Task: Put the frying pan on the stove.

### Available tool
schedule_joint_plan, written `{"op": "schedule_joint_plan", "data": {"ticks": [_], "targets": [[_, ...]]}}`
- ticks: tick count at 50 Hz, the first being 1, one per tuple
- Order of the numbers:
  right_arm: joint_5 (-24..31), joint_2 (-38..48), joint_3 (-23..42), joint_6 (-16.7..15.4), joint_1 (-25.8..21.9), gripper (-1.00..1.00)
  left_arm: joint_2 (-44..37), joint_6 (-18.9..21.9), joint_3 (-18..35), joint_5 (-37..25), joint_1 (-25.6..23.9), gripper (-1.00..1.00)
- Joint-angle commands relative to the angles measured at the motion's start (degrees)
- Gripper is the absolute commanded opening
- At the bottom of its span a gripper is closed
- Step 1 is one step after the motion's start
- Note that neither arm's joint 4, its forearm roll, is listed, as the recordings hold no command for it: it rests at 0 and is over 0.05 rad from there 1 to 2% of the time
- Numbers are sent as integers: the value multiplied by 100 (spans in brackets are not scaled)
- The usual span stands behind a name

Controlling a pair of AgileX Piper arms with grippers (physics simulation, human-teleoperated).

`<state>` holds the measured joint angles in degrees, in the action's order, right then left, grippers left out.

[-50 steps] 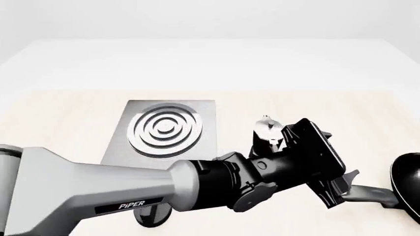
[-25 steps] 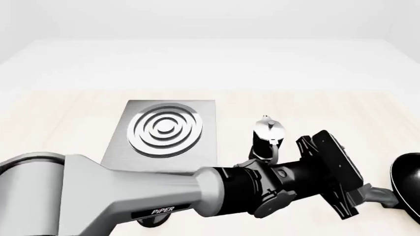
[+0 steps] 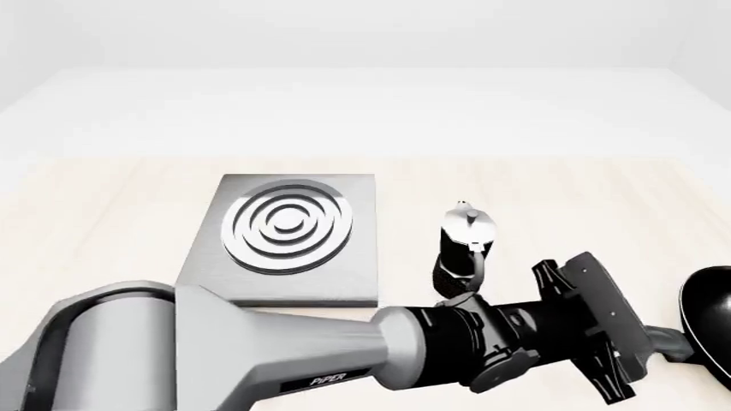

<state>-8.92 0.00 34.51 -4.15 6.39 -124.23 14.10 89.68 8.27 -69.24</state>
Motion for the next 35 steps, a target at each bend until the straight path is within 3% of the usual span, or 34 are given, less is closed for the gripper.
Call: {"op": "schedule_joint_plan", "data": {"ticks": [1, 19, 35], "targets": [[-750, 0, -734, 7, 7, 100, -259, -60, 271, -193, -71, 100], [-2133, 0, -2074, 39, 26, 100, -574, -167, 644, -454, 32, 100], [-2859, 0, -2783, 108, 60, 100, -796, -250, 886, -667, 121, 100]]}}
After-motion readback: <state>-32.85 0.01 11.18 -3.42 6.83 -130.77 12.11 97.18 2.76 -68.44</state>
